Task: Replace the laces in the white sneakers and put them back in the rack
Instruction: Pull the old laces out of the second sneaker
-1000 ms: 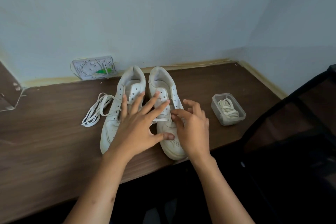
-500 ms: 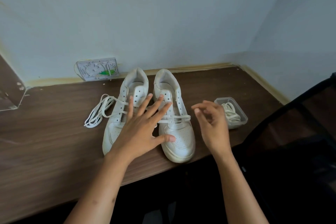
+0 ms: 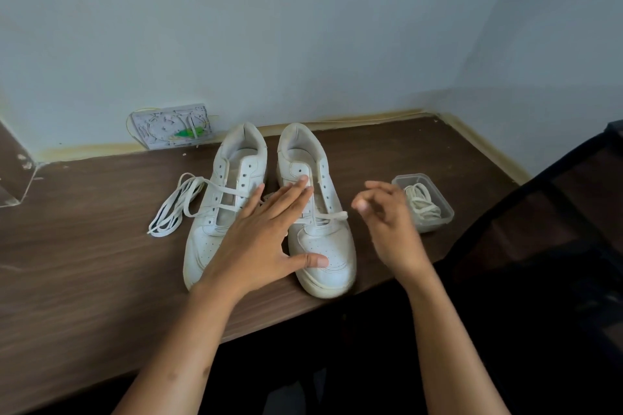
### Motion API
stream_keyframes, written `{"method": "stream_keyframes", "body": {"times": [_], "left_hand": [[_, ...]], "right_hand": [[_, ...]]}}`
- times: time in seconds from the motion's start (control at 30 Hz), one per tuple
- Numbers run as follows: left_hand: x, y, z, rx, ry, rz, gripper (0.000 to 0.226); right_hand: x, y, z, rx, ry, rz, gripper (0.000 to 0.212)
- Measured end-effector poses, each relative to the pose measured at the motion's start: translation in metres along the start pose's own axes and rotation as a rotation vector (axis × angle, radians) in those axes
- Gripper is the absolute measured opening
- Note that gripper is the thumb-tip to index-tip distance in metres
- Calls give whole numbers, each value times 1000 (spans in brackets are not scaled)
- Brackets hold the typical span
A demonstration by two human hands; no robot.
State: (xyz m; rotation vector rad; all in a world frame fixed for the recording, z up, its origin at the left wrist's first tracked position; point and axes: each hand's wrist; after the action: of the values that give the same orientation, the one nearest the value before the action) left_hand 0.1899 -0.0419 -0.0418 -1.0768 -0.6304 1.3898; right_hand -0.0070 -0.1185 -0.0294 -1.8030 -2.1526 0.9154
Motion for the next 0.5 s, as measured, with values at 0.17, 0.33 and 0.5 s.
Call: {"method": "stream_keyframes", "body": {"times": [0.17,0.33,0.5], "left_hand": [[1,-1,0,-68,-51,37,118],[1,2,2,-13,47,24,106],[-1,4,0,26,71,7,105]], "right_hand": [[7,-4,-2,156,-131,14,16],[13,26,-10,478,-224,-137,21],[9,27,-12,252,-92,-117,3]]}}
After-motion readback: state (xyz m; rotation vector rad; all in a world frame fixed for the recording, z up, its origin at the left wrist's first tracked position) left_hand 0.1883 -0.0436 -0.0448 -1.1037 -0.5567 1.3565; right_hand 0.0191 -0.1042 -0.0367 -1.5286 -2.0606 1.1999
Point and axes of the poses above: each hand's wrist, its own x-axis away from the middle knuckle, its own y-axis out of the palm, z = x × y, and after that the axes turned 9 degrees about x, right-handed
